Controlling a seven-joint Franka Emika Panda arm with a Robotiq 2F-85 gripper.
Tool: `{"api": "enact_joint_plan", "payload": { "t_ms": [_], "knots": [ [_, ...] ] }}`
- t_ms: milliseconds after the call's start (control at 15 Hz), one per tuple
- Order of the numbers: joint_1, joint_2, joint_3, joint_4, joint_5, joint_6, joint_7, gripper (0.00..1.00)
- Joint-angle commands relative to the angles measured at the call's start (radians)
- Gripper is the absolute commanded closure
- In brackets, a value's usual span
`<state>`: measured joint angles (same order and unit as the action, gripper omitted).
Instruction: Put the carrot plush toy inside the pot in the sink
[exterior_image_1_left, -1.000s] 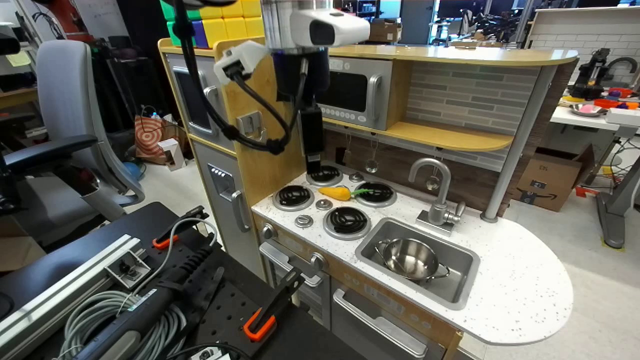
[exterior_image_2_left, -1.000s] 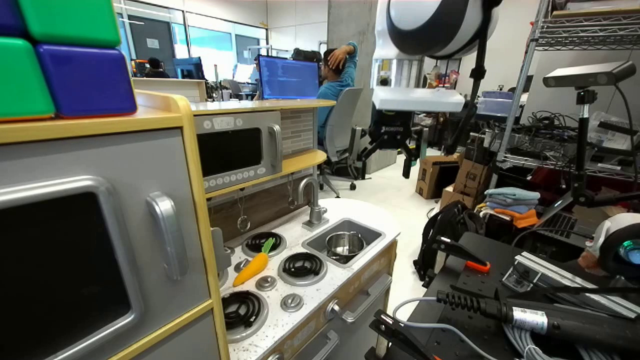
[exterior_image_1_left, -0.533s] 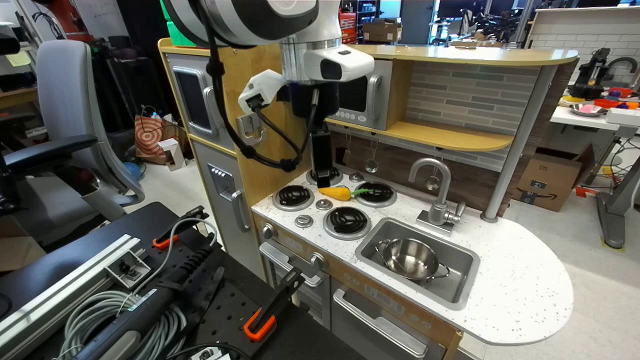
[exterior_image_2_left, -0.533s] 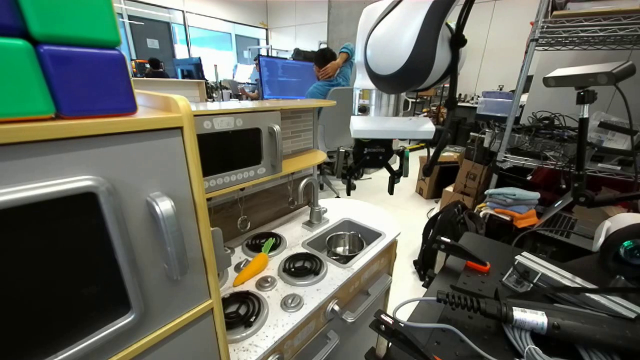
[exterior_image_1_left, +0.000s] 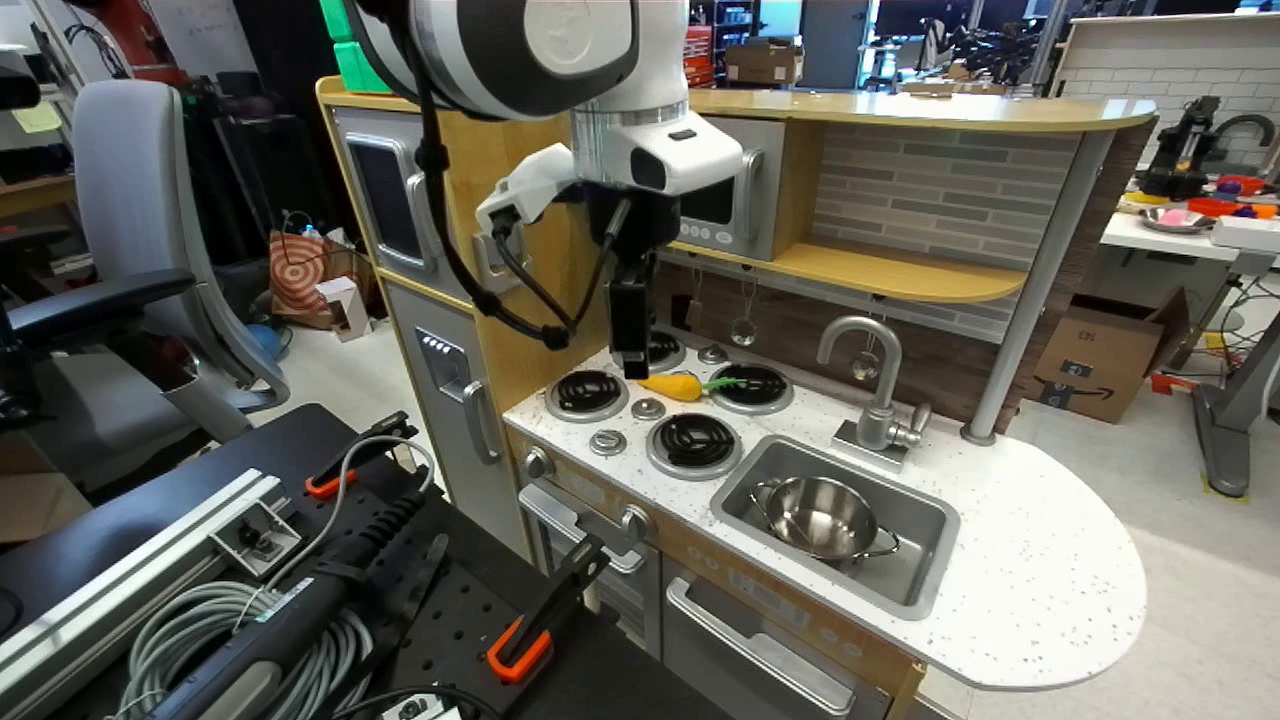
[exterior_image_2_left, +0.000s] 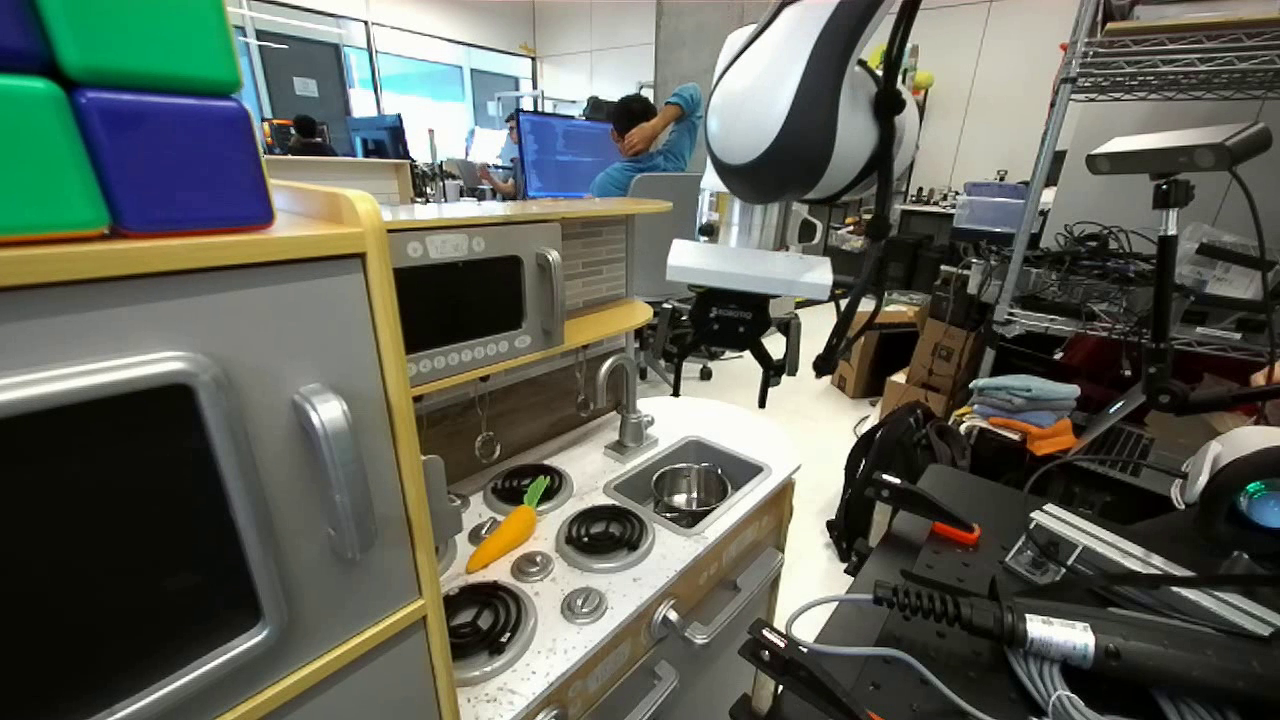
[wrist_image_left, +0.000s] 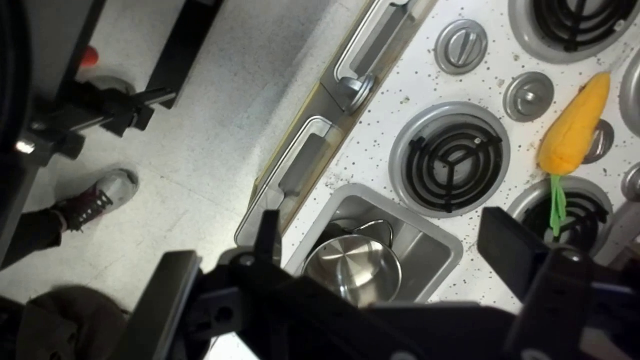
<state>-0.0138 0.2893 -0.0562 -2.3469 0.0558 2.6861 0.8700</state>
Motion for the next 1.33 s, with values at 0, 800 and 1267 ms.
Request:
{"api": "enact_joint_plan", "payload": {
  "t_ms": [0,800,1267],
  "knots": [
    [0.043,0.185,0.008,0.120,0.144,0.120,0.107,0.00],
    [0.144,0.708,0.014,0.679,0.254,0.194,0.272,0.00],
    [0.167,0.930,-0.004,0.990,0.240,0.160,0.340,0.00]
  ]
}}
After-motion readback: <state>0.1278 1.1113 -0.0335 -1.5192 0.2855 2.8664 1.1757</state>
